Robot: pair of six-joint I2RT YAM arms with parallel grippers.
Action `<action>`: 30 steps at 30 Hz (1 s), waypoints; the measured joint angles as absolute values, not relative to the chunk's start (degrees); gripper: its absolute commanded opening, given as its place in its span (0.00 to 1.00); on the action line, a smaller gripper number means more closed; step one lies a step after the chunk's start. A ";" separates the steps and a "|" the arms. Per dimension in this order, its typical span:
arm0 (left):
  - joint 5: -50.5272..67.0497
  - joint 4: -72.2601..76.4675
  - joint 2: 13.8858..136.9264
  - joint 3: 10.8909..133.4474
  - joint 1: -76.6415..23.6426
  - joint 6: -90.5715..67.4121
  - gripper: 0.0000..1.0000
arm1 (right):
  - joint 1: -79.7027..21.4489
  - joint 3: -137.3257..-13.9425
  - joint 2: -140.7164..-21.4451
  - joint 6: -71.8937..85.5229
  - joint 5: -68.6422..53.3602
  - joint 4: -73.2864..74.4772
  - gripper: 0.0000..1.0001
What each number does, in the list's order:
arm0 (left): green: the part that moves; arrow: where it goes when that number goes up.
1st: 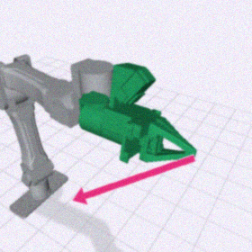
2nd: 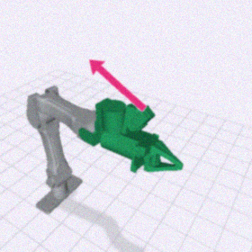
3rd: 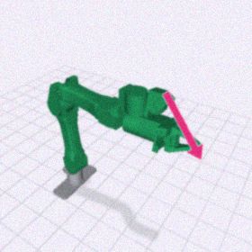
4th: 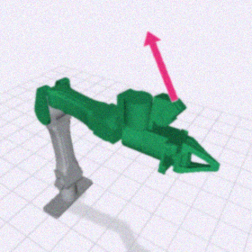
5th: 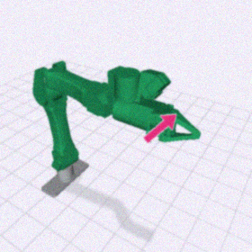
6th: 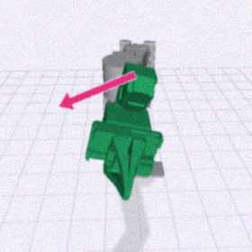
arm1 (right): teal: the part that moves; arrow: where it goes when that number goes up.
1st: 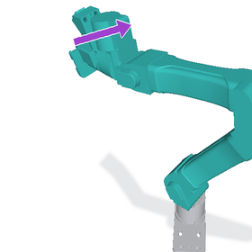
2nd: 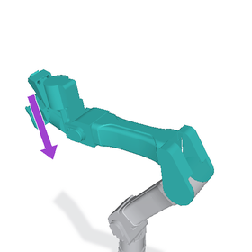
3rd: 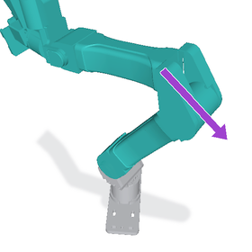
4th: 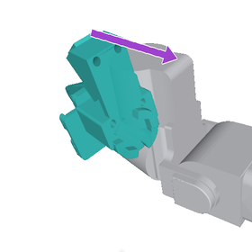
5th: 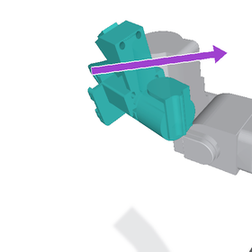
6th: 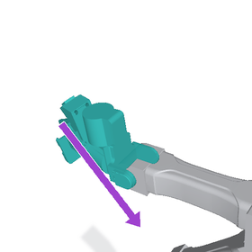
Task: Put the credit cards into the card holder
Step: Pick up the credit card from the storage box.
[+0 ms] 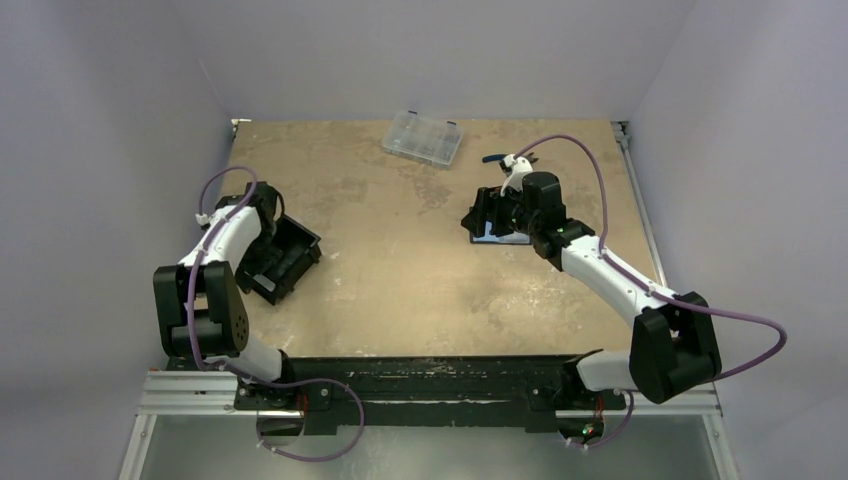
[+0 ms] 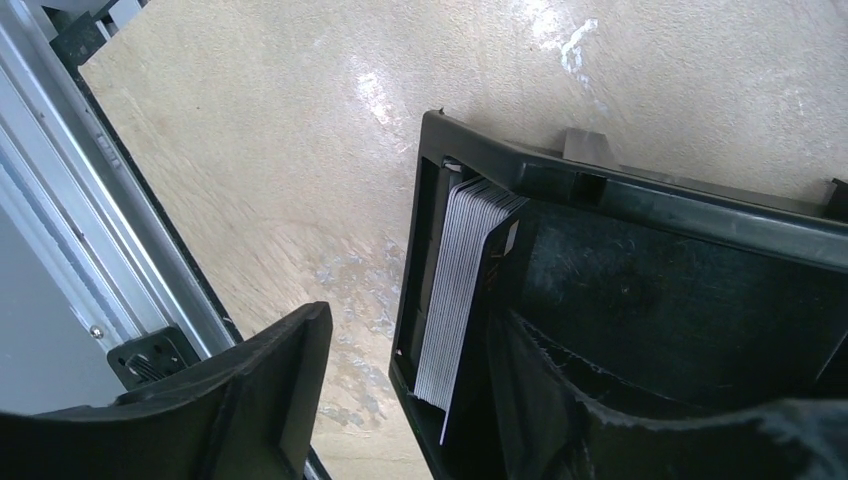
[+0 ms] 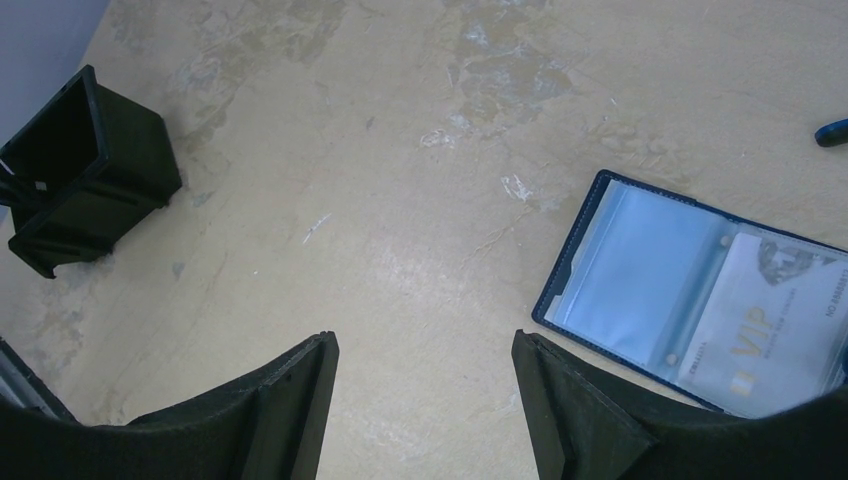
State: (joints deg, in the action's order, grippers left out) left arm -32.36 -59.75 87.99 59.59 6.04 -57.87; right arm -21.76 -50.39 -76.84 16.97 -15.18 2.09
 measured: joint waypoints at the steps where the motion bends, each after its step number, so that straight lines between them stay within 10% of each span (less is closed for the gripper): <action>1: -32.29 -59.75 87.94 59.68 6.04 -57.76 0.57 | -21.76 -50.37 -76.84 16.99 -15.22 2.09 0.73; 19: -32.42 -59.61 87.88 61.95 6.04 -55.40 0.36 | -21.76 -50.22 -76.86 17.10 -16.01 1.41 0.73; 30: -32.34 -59.55 88.42 62.04 6.04 -54.39 0.77 | -21.76 -50.22 -76.86 17.10 -16.03 1.23 0.73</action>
